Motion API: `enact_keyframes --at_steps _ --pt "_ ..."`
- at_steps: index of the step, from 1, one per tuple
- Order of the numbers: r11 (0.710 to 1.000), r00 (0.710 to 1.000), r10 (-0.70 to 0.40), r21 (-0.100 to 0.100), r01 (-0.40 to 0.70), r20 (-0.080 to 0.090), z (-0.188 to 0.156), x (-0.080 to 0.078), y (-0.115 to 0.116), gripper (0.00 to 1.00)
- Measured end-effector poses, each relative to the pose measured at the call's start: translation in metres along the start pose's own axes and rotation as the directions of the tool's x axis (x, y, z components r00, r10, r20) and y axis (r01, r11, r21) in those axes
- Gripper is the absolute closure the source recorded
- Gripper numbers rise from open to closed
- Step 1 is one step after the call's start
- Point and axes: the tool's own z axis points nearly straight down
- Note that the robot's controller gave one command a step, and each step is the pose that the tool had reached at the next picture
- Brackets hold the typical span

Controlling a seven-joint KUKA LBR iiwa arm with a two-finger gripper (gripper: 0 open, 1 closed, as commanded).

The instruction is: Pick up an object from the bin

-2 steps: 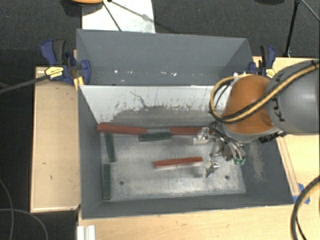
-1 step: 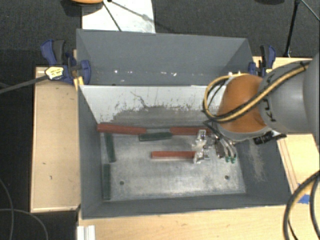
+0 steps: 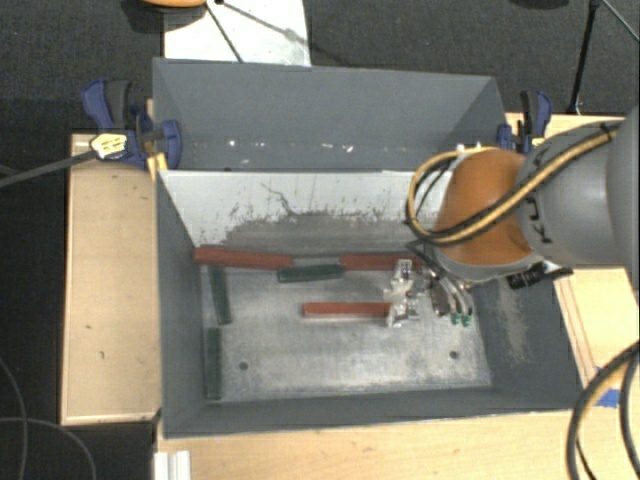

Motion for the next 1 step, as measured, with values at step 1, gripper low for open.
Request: enact_keyframes --at_steps 1 --pt "1.0 1.0 -0.023 0.0 0.023 -0.014 -0.1605 0.004 0.0126 1.0"
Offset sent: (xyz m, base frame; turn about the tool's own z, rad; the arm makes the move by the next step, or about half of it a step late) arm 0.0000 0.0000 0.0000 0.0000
